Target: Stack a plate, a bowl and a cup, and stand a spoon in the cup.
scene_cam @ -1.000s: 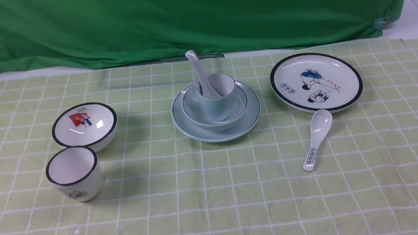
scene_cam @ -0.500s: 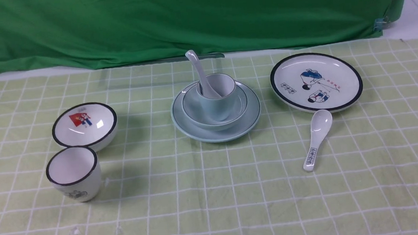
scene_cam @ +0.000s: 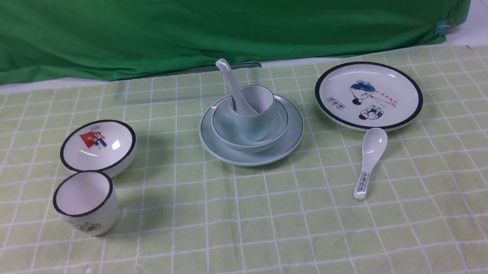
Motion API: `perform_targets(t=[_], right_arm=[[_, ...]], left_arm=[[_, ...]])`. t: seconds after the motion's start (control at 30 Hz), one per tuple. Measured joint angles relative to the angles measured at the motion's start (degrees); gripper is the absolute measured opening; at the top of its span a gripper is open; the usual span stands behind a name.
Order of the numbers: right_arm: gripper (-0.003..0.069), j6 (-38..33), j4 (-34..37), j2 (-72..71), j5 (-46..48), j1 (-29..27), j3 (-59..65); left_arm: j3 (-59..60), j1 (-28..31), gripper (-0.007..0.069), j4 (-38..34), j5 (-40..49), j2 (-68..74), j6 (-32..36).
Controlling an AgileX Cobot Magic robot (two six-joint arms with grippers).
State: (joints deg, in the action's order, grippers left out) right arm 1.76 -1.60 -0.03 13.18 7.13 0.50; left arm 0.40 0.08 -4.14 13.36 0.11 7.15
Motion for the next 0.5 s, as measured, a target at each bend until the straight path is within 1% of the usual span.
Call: perform_targets(t=[0.5], right_arm=[[0.0146,-0.05,0.00,0.00,-0.09,0.00,0.00]], left_arm=[[0.00,0.00,-0.0029,0.00,0.00,0.00,0.00]])
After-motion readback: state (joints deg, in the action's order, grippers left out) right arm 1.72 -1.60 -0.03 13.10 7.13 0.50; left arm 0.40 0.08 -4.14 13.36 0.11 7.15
